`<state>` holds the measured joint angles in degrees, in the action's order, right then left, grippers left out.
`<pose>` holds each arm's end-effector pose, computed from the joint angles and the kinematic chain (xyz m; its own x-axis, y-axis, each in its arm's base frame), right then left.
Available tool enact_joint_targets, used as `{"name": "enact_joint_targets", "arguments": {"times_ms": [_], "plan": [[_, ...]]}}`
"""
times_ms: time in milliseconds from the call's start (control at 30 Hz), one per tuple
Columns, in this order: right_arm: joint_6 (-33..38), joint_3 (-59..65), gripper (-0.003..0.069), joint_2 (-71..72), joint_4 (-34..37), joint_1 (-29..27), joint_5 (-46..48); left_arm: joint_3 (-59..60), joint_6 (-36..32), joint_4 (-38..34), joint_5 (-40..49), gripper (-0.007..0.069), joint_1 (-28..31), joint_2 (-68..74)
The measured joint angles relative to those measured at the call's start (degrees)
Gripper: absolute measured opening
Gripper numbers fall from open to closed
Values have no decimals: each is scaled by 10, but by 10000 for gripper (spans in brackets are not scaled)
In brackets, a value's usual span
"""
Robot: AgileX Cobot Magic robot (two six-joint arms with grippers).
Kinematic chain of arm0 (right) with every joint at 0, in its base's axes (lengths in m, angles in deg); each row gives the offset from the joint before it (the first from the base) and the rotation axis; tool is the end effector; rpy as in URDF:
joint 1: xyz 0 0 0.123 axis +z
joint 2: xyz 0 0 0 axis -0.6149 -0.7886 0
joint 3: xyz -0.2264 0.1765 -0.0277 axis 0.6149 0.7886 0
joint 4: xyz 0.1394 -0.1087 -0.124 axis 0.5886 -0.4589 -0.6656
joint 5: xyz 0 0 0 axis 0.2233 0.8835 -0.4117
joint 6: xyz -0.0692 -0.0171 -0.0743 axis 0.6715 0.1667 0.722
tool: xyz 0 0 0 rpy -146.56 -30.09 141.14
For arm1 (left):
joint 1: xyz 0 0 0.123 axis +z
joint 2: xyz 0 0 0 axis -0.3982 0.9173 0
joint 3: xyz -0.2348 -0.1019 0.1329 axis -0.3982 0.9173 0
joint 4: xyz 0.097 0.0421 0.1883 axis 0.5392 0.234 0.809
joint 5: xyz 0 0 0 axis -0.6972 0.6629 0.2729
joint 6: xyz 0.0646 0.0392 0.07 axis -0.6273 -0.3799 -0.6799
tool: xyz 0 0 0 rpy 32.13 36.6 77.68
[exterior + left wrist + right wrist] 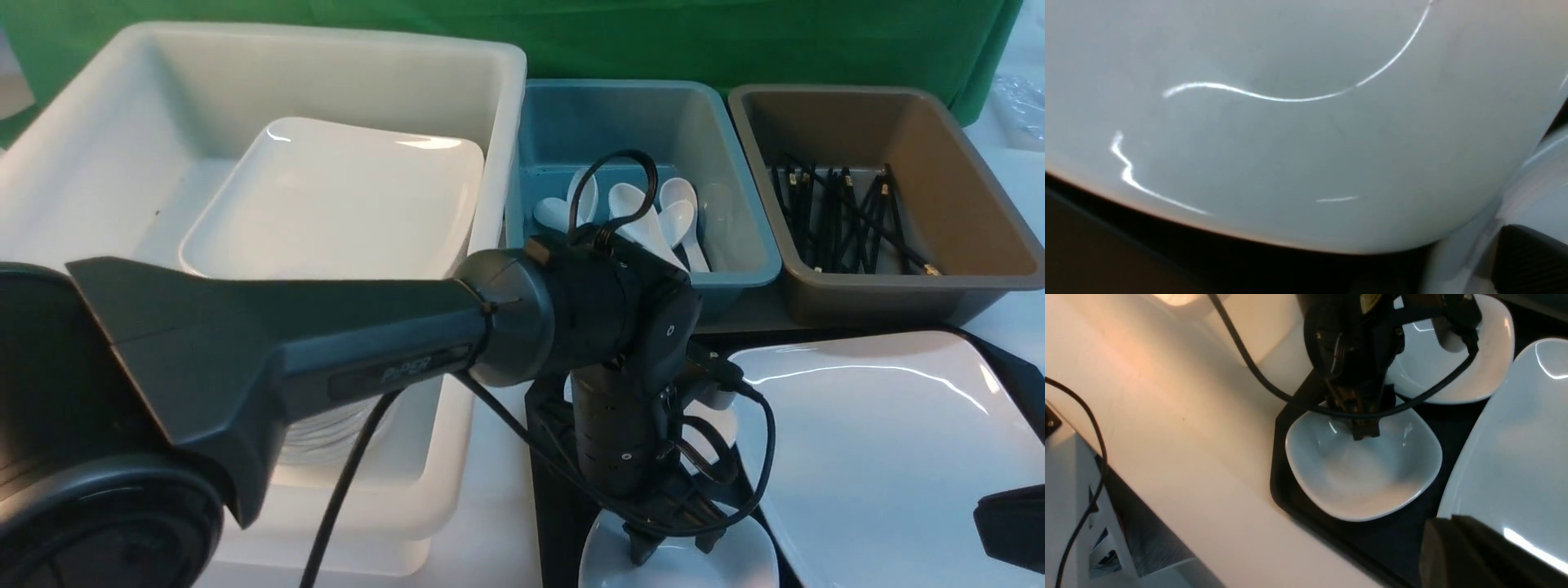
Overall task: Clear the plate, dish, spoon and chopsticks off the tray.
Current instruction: Use the left arm to grab a small plate from the dinner plate, then use the left arm to put the small plate into the large storage box on the left
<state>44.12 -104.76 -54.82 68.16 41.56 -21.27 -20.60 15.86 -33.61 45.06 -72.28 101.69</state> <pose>0.0795 0.0556 0.3325 -0.5654 -0.3010 -0.7680 -0.5938 0.7947 0.1257 0.2531 -0.3028 0.1693 -0.7225 0.6854 -0.0912 0.6914 0.7161 -0.0957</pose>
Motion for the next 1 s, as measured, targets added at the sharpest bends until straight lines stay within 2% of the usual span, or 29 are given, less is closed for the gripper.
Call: {"name": "enact_joint_targets", "arguments": {"times_ms": [133, 433, 600, 867, 1000], "plan": [[8, 0, 31, 0, 1, 0, 0, -4, 0, -10, 17, 204, 0, -1], [13, 0, 31, 0, 2, 0, 0, -6, 7, -14, 45, 167, 0, -19], [14, 0, 32, 0, 2, 0, 0, -5, 7, -20, 54, 41, 0, -80], [15, 0, 34, 0, 4, 0, -9, -5, 7, -16, 53, 32, 2, -156], [25, -6, 34, 0, 4, 0, -23, -5, 7, -29, 53, 32, 23, -196]]}}
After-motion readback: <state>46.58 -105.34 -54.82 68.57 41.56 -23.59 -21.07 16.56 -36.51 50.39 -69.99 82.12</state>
